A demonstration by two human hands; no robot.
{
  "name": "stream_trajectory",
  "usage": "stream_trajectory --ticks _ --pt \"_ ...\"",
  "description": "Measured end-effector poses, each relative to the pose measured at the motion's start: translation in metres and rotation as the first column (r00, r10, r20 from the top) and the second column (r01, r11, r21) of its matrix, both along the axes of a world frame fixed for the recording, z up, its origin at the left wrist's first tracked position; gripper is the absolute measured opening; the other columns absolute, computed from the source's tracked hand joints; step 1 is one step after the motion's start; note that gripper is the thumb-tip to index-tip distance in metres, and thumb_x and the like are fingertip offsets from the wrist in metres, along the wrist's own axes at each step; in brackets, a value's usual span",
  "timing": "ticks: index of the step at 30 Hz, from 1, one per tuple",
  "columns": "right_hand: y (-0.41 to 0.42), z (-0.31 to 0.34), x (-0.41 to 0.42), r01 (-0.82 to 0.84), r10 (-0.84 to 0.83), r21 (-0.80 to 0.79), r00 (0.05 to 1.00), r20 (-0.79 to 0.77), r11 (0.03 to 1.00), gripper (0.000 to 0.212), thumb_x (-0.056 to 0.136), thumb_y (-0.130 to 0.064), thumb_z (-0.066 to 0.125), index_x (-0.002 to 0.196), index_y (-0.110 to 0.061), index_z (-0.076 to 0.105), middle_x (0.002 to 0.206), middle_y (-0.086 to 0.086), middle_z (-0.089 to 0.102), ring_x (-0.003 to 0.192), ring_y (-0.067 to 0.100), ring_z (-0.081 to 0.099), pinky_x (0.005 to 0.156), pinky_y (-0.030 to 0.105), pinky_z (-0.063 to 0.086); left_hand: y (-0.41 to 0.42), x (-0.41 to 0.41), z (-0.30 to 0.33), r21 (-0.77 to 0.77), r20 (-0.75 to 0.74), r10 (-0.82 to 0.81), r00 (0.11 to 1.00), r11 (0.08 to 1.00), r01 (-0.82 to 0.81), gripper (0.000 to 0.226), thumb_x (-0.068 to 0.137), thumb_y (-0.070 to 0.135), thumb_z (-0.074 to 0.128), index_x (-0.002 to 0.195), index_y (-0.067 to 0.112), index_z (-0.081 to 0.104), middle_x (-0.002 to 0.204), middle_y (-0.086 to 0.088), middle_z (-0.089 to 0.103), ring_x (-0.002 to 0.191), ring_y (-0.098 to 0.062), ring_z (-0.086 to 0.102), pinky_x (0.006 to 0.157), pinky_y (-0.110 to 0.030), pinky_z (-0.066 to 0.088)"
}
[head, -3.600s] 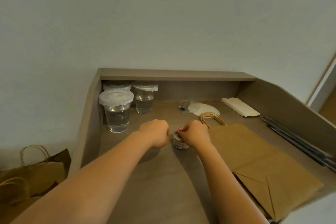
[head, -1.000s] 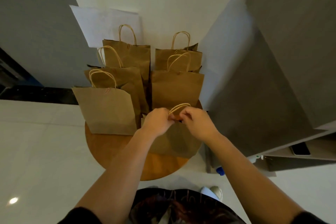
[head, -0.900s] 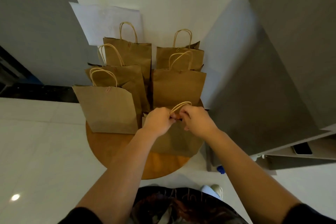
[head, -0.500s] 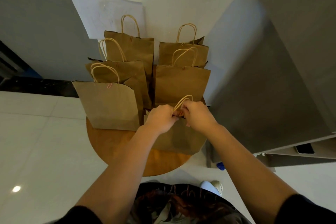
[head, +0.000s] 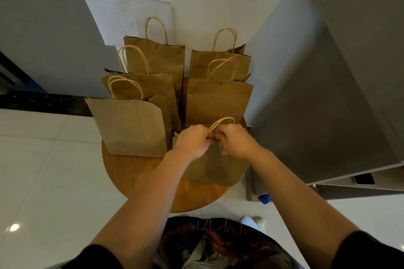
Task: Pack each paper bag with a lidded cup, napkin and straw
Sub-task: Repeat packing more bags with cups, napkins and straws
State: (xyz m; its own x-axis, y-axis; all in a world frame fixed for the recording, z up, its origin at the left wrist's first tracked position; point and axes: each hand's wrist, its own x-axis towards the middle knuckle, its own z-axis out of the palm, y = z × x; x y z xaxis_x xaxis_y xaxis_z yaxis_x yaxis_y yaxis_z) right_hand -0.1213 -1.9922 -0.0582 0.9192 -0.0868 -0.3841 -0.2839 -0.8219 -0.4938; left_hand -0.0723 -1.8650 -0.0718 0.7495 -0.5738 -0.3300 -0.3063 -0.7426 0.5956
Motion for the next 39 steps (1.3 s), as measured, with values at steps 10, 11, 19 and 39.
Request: stream_trajectory --ticks 10,11,19,39 --pt "0.000 0.005 0.001 0.100 -0.100 0.077 0.995 -0.007 0.992 0.016 0.099 -0.013 0.044 0.094 -0.009 0.059 0.085 0.010 0.063 0.073 0.021 0.064 0.075 0.040 0.057 0.001 0.002 -0.003 0.002 0.020 -0.037 0.999 0.999 0.037 0.018 0.096 0.026 0.051 0.091 0.017 0.067 0.079 0.002 0.060 0.075 -0.015 0.056 0.072 -0.032 0.046" --pt "-0.001 0.006 0.000 0.103 -0.102 0.090 0.995 -0.009 0.991 0.016 0.099 -0.012 0.044 0.095 -0.009 0.059 0.085 0.010 0.063 0.072 0.021 0.064 0.075 0.040 0.057 0.001 0.001 -0.004 0.000 0.020 -0.038 0.999 0.999 0.038 0.018 0.096 0.026 0.051 0.091 0.018 0.067 0.079 0.003 0.060 0.075 -0.015 0.056 0.073 -0.032 0.046" --pt "-0.001 0.006 -0.005 0.095 -0.098 0.105 0.995 0.016 0.990 0.016 0.099 -0.012 0.043 0.095 -0.011 0.058 0.081 0.005 0.061 0.068 0.017 0.063 0.073 0.034 0.057 0.001 0.000 -0.004 -0.004 0.021 -0.042 0.999 0.999 0.042 0.018 0.096 0.026 0.051 0.097 0.019 0.067 0.083 0.003 0.061 0.080 -0.015 0.058 0.078 -0.034 0.048" --pt "0.002 0.001 -0.014 0.027 -0.027 0.031 1.000 0.003 0.999 0.022 0.100 -0.016 0.041 0.097 -0.011 0.062 0.081 0.006 0.063 0.070 0.018 0.063 0.077 0.038 0.056 0.001 -0.006 -0.003 -0.009 0.047 -0.031 0.998 0.999 0.031 0.018 0.096 0.025 0.051 0.097 0.018 0.068 0.084 0.002 0.061 0.081 -0.016 0.059 0.078 -0.033 0.049"
